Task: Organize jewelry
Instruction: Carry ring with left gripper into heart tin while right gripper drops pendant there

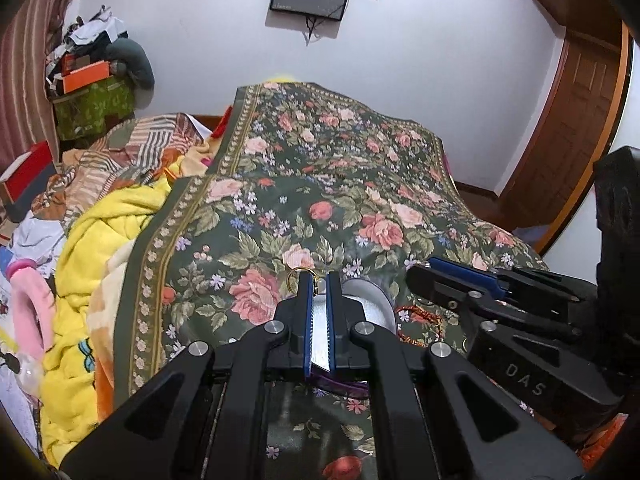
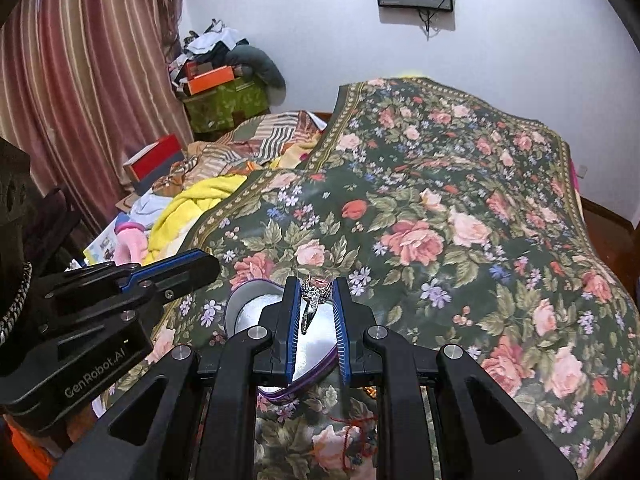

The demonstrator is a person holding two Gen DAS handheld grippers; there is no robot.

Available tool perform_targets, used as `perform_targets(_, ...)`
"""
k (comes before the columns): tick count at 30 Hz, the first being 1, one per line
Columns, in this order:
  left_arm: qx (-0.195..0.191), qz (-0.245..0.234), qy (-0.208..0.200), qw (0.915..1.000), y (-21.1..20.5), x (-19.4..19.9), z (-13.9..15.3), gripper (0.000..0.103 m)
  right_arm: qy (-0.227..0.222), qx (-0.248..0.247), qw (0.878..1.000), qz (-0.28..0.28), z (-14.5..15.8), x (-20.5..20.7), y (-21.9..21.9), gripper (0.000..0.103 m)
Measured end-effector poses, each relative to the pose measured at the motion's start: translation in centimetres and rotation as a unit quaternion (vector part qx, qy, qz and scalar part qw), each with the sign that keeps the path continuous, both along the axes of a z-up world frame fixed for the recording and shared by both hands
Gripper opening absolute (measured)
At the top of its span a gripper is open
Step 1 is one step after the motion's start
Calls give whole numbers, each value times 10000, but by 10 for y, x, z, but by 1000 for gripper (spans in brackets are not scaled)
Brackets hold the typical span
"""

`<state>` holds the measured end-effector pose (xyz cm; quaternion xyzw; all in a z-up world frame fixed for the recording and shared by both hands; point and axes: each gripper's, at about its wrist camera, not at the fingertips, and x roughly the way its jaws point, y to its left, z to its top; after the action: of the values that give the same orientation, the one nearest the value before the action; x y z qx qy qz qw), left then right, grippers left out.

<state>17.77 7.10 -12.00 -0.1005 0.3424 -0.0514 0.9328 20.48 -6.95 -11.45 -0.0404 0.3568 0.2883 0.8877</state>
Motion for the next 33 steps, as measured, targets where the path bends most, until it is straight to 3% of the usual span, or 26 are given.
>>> perform_targets(10, -213, -176, 204, 9994, -1, 12, -14, 4, 185, -94, 9997, 126, -16, 9, 7, 14)
perform_targets(19, -224, -242, 262, 9991, -3, 16, -15, 4, 95, -205, 9995, 239, -20, 10, 13, 15)
perform_targets(27, -100, -30, 211, 9997, 1, 11, -6, 4, 93, -152, 9998, 121, -13, 11, 4, 19)
perform_targets(33, -44, 27, 87, 9999, -1, 0, 9, 10, -55, -48, 9999, -110, 7, 3, -17, 19)
